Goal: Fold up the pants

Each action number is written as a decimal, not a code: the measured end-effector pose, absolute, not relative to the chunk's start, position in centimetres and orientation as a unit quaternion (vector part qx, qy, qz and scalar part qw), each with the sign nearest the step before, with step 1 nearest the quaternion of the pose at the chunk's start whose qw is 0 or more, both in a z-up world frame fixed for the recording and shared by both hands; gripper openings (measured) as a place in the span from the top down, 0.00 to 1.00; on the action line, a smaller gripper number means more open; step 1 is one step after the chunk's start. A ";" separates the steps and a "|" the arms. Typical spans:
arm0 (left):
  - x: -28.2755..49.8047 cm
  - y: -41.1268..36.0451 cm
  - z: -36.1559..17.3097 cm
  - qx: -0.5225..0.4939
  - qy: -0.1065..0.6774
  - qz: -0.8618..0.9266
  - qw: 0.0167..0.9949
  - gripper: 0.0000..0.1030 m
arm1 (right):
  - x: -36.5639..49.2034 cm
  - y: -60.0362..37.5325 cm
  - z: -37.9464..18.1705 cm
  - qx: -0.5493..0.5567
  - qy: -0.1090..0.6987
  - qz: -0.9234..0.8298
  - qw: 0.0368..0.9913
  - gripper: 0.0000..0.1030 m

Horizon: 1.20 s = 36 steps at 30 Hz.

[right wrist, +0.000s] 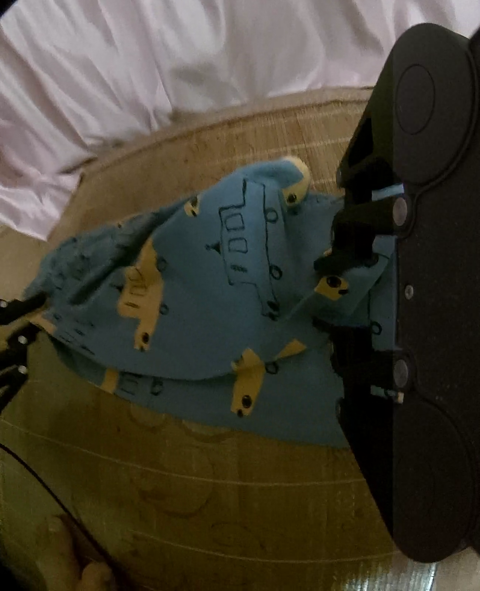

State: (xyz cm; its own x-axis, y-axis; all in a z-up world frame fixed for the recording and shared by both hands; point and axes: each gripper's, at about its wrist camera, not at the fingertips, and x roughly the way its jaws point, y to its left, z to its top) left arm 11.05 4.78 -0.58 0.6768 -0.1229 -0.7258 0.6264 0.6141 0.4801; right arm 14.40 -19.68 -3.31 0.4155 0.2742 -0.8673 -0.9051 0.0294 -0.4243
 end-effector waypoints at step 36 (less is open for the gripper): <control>10.2 5.8 -2.0 0.380 0.356 -0.283 0.805 0.90 | 5.4 -22.5 -4.3 -0.497 0.270 0.366 0.739 1.00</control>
State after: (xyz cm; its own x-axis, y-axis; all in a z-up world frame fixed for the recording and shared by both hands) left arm 10.18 5.80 -1.96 0.5855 -0.1856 -0.7891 0.7270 0.5507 0.4100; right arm 5.41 -22.50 -4.35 0.5866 0.2716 -0.7630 -0.8091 0.2387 -0.5370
